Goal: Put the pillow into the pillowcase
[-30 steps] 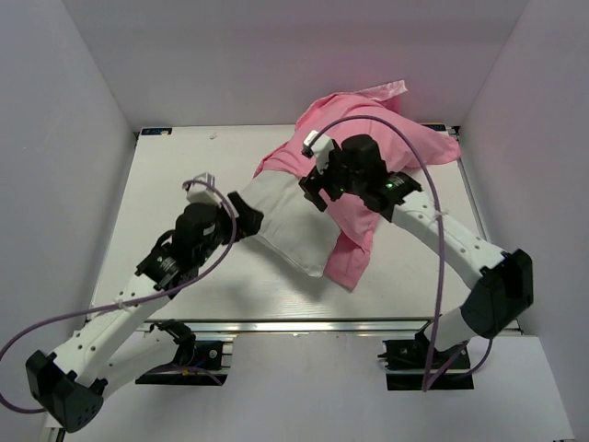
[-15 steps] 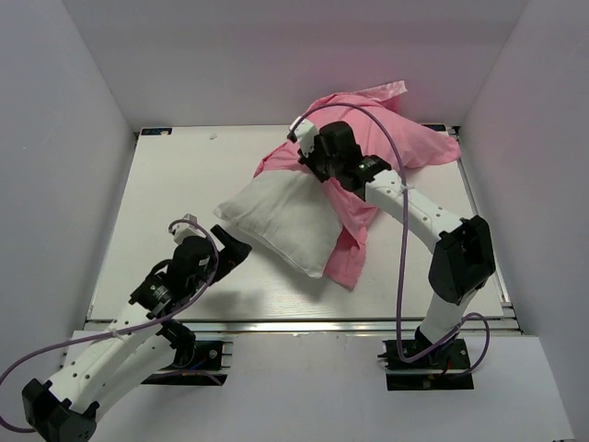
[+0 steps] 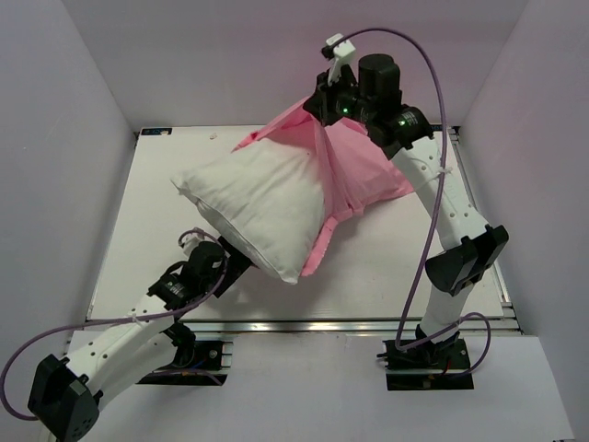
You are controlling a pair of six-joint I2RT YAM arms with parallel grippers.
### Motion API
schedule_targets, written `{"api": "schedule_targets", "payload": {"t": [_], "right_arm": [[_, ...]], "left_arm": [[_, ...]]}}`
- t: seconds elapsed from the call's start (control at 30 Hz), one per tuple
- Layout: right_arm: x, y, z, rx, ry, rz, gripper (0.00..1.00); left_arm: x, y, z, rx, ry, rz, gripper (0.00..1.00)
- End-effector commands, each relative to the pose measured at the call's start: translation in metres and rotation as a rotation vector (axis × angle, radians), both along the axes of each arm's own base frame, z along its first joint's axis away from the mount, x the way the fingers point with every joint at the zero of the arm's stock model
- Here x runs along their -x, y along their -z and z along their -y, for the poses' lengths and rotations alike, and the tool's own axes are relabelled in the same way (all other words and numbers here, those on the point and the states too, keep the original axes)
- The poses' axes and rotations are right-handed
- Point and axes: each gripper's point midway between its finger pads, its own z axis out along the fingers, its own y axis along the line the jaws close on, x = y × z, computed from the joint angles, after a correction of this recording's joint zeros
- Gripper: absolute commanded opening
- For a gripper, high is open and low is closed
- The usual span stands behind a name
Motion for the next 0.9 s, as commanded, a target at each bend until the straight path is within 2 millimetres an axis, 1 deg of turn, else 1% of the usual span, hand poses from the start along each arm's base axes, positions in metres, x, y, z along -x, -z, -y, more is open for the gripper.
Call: {"api": "schedule_targets", "payload": {"t": [0.0, 0.03, 0.07, 0.1, 0.13, 0.17, 0.2, 0.23, 0.27, 0.33, 0.37, 0.4, 0.47, 0.67, 0.7, 0.73, 0.8, 0.83, 0.87], "right_arm": [[0.015, -0.09, 0.002, -0.263, -0.066, 0.074, 0.0], [0.016, -0.101, 0.008, -0.295, -0.074, 0.075, 0.0], [0.016, -0.108, 0.011, -0.313, -0.074, 0.084, 0.0], [0.018, -0.119, 0.015, -0.331, -0.075, 0.116, 0.0], [0.017, -0.124, 0.019, -0.335, -0.064, 0.133, 0.0], [0.016, -0.127, 0.022, -0.331, -0.053, 0.155, 0.0], [0.016, -0.133, 0.027, -0.339, -0.044, 0.177, 0.0], [0.014, -0.131, 0.029, -0.337, -0.039, 0.175, 0.0], [0.012, -0.129, 0.03, -0.338, -0.036, 0.166, 0.0], [0.009, -0.121, 0.033, -0.333, -0.03, 0.136, 0.0], [0.008, -0.117, 0.033, -0.333, -0.031, 0.119, 0.0], [0.008, -0.113, 0.033, -0.334, -0.035, 0.101, 0.0], [0.007, -0.108, 0.035, -0.337, -0.038, 0.081, 0.0], [0.011, -0.112, 0.036, -0.352, -0.051, 0.064, 0.0], [0.012, -0.116, 0.037, -0.359, -0.054, 0.069, 0.0], [0.012, -0.118, 0.038, -0.369, -0.052, 0.065, 0.0], [0.013, -0.125, 0.039, -0.382, -0.053, 0.075, 0.0], [0.015, -0.131, 0.041, -0.39, -0.056, 0.087, 0.0], [0.016, -0.133, 0.041, -0.396, -0.06, 0.088, 0.0]], "left_arm": [[-0.011, 0.002, 0.004, 0.05, -0.06, 0.008, 0.97], [-0.013, 0.003, 0.001, 0.051, -0.082, 0.01, 0.94], [-0.018, -0.001, -0.003, 0.055, -0.117, 0.047, 0.91], [-0.023, -0.009, -0.005, 0.071, -0.139, 0.08, 0.88], [-0.028, -0.02, -0.006, 0.09, -0.156, 0.126, 0.86], [-0.036, -0.044, -0.012, 0.118, -0.193, 0.215, 0.86], [-0.039, -0.059, -0.013, 0.135, -0.197, 0.269, 0.86], [-0.043, -0.079, -0.013, 0.171, -0.204, 0.34, 0.88], [-0.044, -0.099, -0.019, 0.189, -0.216, 0.419, 0.92], [-0.043, -0.117, -0.025, 0.214, -0.233, 0.488, 0.96], [-0.042, -0.121, -0.028, 0.212, -0.236, 0.511, 0.98], [-0.04, -0.124, -0.032, 0.219, -0.244, 0.536, 0.98], [-0.039, -0.124, -0.03, 0.237, -0.237, 0.551, 0.98], [-0.04, -0.097, -0.016, 0.218, -0.18, 0.464, 0.98], [-0.041, -0.093, -0.015, 0.212, -0.175, 0.454, 0.96], [-0.042, -0.085, -0.012, 0.199, -0.165, 0.435, 0.94], [-0.043, -0.077, -0.009, 0.185, -0.154, 0.416, 0.88], [-0.045, -0.07, -0.005, 0.177, -0.142, 0.395, 0.86], [-0.046, -0.068, -0.002, 0.175, -0.133, 0.393, 0.85]]}}
